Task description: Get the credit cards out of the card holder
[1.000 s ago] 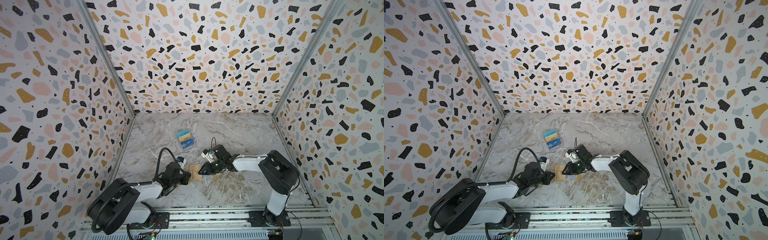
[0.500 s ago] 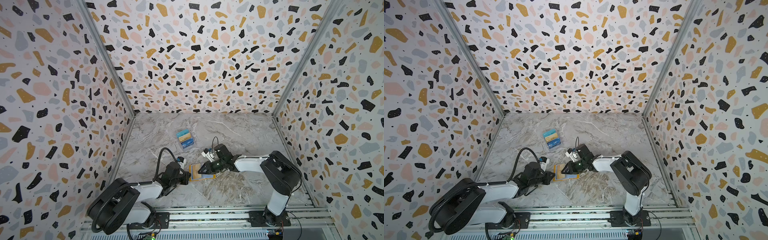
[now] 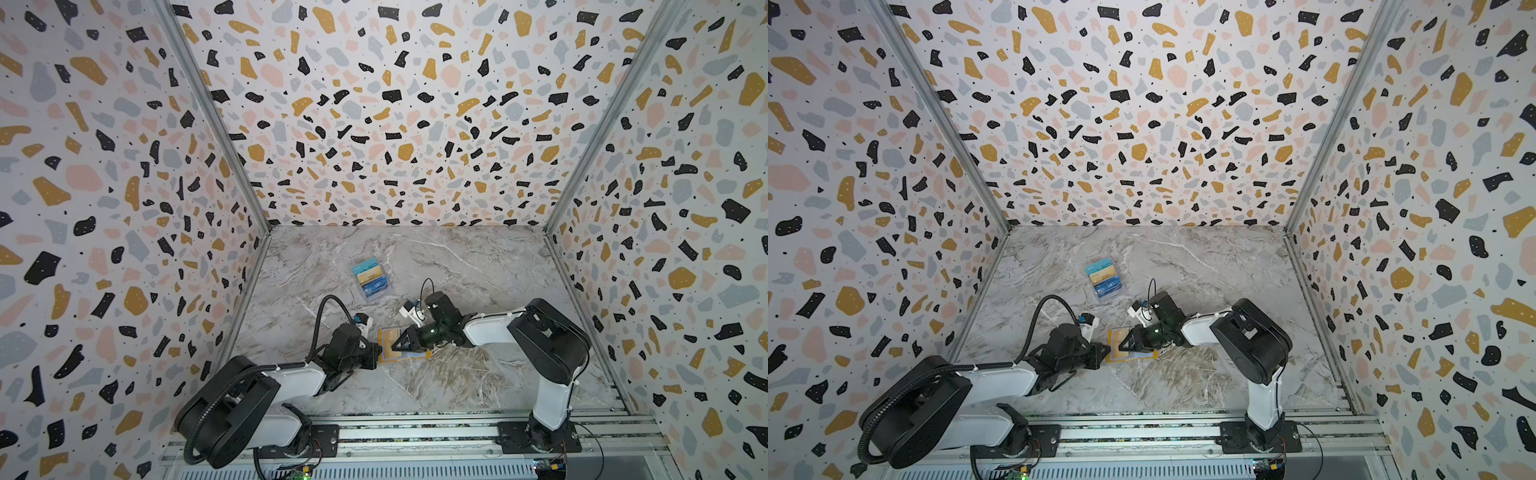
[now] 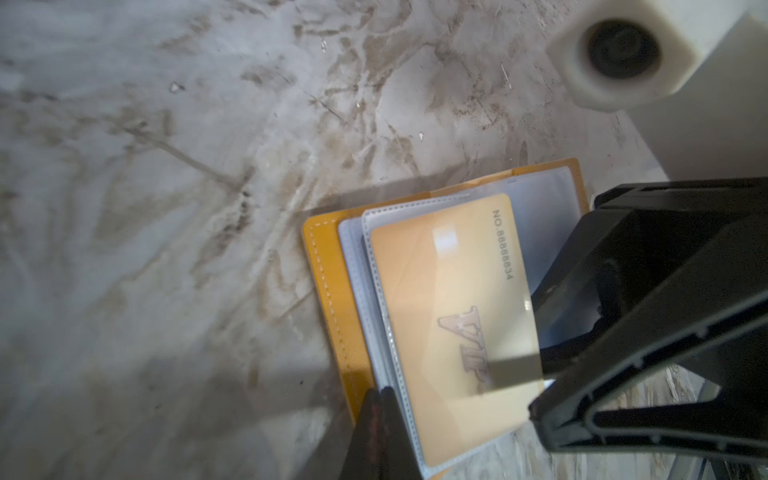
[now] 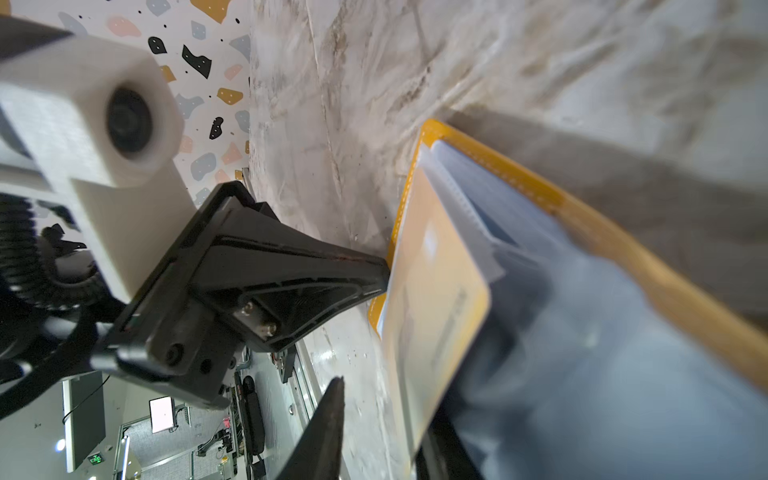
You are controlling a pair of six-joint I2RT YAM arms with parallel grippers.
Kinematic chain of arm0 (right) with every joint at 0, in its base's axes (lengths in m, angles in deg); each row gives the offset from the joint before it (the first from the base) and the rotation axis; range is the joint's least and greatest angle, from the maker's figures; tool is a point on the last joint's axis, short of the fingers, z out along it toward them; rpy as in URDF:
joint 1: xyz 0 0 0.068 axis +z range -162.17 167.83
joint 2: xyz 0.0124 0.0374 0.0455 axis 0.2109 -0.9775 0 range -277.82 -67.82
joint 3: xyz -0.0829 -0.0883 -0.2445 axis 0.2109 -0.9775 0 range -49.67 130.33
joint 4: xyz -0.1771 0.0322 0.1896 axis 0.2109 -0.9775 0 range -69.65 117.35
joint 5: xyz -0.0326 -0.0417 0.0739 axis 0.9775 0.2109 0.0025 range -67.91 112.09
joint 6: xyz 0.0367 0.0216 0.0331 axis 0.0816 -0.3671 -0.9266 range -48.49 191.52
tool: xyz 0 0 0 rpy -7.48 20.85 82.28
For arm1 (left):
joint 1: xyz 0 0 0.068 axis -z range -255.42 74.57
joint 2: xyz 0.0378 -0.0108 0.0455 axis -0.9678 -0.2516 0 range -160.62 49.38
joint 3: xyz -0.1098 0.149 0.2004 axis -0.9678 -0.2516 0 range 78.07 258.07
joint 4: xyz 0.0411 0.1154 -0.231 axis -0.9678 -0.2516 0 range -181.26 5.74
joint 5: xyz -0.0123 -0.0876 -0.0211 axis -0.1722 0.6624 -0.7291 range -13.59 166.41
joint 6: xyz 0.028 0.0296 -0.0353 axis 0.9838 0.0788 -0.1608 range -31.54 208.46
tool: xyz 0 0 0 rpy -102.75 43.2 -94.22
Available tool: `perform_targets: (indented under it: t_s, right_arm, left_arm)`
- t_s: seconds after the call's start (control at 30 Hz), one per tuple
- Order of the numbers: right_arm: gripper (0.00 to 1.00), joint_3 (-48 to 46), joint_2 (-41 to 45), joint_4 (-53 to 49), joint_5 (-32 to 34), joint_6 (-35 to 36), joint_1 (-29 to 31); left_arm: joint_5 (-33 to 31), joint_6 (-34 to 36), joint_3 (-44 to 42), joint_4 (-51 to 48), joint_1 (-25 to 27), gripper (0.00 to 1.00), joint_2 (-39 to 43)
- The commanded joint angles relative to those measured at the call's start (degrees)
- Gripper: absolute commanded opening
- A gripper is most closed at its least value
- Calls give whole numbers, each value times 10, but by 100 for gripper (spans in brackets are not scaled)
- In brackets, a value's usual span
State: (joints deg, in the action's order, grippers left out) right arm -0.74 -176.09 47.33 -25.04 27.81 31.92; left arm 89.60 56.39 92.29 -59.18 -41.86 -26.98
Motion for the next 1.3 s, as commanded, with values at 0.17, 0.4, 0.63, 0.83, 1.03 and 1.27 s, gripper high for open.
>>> perform_targets:
  t_s: [0.17,0.4,0.63,0.83,1.03,1.27]
  right_arm:
    - [29,25,-12,25,-9,-17,14]
    - [29,8,-3,52,5,-24,13]
    - [30,-18,21,94,9,-35,5]
    - [30,-46,42,127,3,-43,-6]
    - [29,-70,59,159,-4,-51,-16]
    - [29,-87,71,176,-6,-56,-26]
  left_arm:
    - [-11,10,-10,-72,3,0,-17]
    - [-11,9,-11,-72,3,0,-17]
    - [-13,9,-11,-74,3,0,-19]
    - [-14,9,-10,-74,3,0,-21]
    - [-12,9,-8,-75,3,0,-26]
    - [-12,9,-8,-76,3,0,-26]
